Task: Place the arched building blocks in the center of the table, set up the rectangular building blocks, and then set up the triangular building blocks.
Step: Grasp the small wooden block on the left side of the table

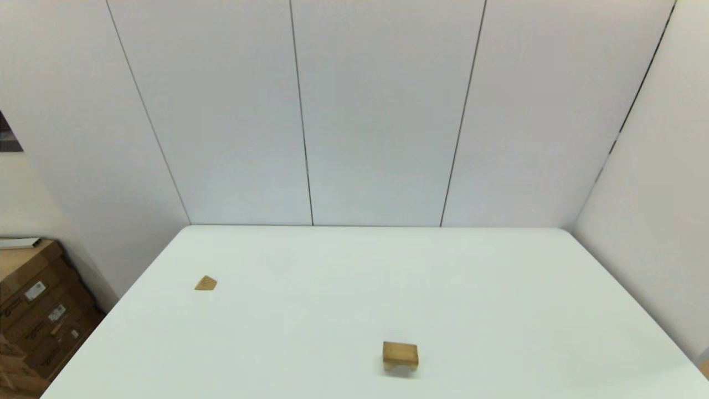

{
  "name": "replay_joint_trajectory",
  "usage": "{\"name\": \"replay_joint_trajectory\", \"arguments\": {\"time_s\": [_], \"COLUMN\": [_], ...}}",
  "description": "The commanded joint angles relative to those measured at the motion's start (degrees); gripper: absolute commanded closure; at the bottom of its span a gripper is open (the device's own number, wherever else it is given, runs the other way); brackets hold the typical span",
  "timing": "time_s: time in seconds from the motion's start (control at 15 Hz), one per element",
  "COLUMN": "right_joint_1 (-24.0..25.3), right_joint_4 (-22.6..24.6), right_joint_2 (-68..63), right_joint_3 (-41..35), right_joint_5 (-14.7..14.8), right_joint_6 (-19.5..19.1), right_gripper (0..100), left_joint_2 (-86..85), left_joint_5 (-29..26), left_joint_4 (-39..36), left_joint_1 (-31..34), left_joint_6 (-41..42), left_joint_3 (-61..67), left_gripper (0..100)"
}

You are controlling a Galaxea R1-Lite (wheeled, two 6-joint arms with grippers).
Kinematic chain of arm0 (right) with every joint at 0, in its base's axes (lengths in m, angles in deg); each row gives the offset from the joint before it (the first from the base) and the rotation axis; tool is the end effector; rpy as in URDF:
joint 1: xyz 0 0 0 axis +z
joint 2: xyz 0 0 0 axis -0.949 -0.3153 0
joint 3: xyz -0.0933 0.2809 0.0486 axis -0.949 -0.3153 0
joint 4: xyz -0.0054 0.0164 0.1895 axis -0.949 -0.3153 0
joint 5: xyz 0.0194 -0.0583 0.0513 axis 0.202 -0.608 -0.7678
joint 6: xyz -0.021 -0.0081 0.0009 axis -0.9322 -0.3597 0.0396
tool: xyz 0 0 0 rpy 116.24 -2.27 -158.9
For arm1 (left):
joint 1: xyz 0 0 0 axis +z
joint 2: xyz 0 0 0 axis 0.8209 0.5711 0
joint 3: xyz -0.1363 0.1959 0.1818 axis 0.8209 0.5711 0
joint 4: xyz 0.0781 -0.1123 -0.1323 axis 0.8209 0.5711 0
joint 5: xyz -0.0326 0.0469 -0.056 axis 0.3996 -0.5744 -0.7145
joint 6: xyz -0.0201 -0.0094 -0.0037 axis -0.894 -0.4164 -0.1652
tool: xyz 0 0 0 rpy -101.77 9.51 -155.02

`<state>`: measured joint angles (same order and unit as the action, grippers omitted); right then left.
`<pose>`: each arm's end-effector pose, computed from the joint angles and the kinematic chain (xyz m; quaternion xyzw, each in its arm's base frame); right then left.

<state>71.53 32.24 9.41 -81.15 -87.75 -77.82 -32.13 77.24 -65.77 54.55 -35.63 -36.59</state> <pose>-0.0228 0.0006 0.0760 -0.0120 -0.0031 0.0104 0.9999 -0.0234 0.0006 0.1046 -0.0084 0.0096 0.0025 0.9999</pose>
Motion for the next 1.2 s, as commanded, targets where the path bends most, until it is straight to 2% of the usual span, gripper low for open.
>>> {"name": "replay_joint_trajectory", "arguments": {"time_s": [0.07,0.4,0.67,0.93,1.2], "right_joint_1": [0.01,0.01,0.01,0.01,0.01], "right_joint_4": [0.02,0.02,0.02,0.02,0.02], "right_joint_2": [-0.01,-0.01,-0.01,-0.01,-0.01], "right_joint_3": [-0.09,-0.09,-0.09,-0.09,-0.09], "right_joint_5": [-0.03,-0.03,-0.03,-0.03,-0.03], "right_joint_6": [-0.04,0.05,0.05,-0.04,0.05], "right_gripper": [0,0,0,0,0], "left_joint_2": [42.19,71.64,88.86,104.95,111.63], "left_joint_5": [1.12,1.03,1.30,2.44,0.77], "left_joint_4": [-5.94,-22.46,-30.99,-48.74,-48.39], "left_joint_1": [-0.08,-0.08,0.01,2.64,6.07], "left_joint_6": [-12.90,-12.46,-8.86,-7.45,-3.49], "left_joint_3": [-20.75,-24.18,-26.11,-28.48,-32.70], "left_gripper": [0,0,0,0,0]}}
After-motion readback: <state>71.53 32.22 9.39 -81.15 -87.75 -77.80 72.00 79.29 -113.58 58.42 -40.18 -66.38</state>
